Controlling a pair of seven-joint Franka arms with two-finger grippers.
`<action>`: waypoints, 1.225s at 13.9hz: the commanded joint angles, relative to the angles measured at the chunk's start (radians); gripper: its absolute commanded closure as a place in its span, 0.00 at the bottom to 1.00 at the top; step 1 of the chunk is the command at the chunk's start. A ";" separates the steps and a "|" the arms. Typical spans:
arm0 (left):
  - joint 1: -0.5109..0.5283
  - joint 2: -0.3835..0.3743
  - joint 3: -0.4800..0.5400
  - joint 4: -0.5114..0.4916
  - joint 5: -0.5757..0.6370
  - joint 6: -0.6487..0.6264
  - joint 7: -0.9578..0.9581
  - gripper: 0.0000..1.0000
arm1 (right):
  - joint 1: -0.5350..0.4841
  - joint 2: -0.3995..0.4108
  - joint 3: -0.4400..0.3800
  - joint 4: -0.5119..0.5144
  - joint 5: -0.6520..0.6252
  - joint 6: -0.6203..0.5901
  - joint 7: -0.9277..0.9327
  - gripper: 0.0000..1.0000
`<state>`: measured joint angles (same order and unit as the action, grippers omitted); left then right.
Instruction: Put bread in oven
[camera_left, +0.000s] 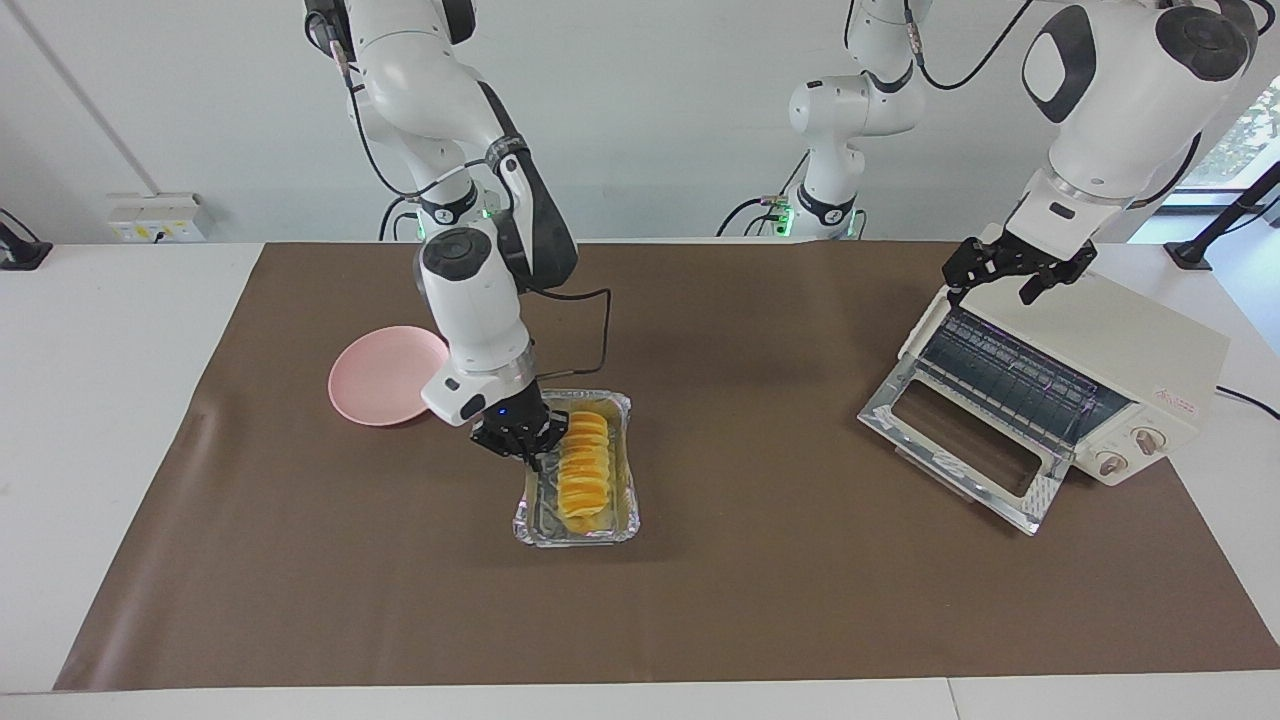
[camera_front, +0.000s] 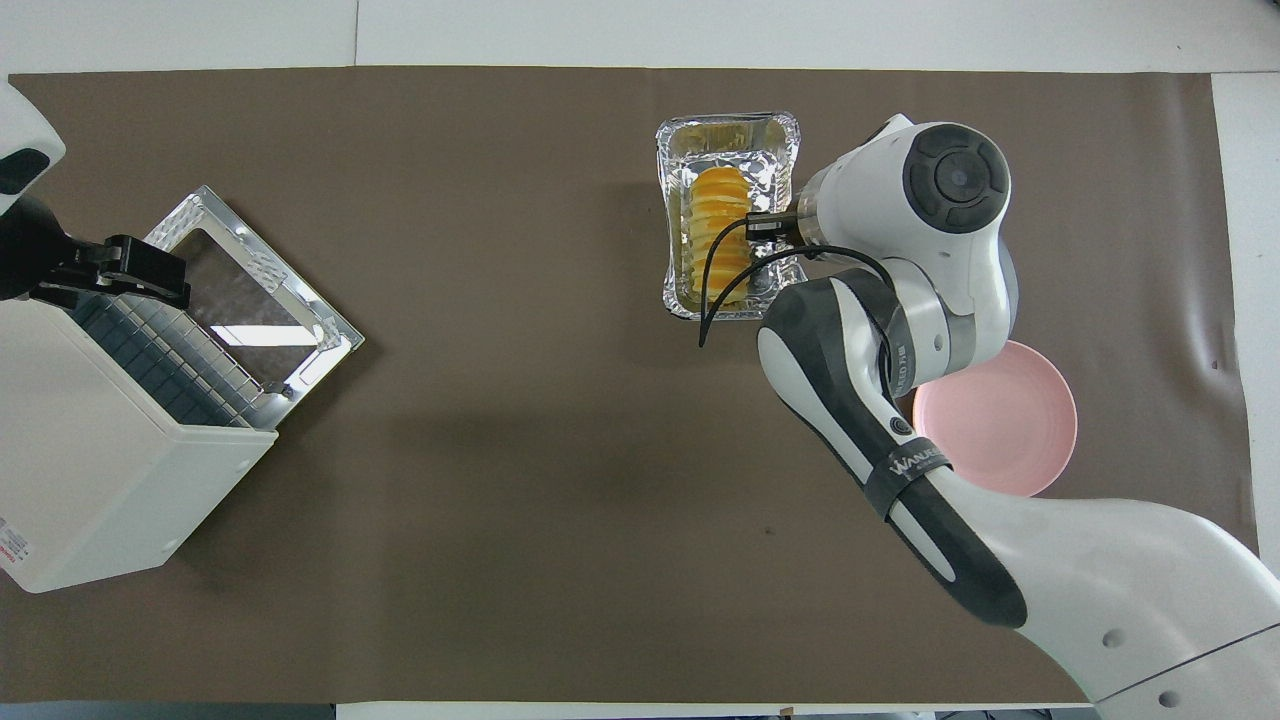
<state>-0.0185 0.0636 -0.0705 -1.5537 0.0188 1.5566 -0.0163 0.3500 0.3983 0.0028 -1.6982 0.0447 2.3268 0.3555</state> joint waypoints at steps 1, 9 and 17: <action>0.011 -0.019 -0.005 -0.023 -0.013 0.010 -0.008 0.00 | 0.064 0.019 -0.004 0.003 -0.002 0.015 0.095 1.00; 0.011 -0.019 -0.005 -0.022 -0.013 0.010 -0.008 0.00 | 0.164 0.106 -0.004 0.005 -0.002 0.152 0.168 1.00; 0.011 -0.021 -0.005 -0.025 -0.013 0.005 -0.010 0.00 | 0.204 0.114 -0.004 -0.001 -0.005 0.146 0.194 0.00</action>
<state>-0.0185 0.0636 -0.0708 -1.5537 0.0188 1.5565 -0.0164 0.5366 0.5138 0.0023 -1.7005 0.0447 2.4741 0.5133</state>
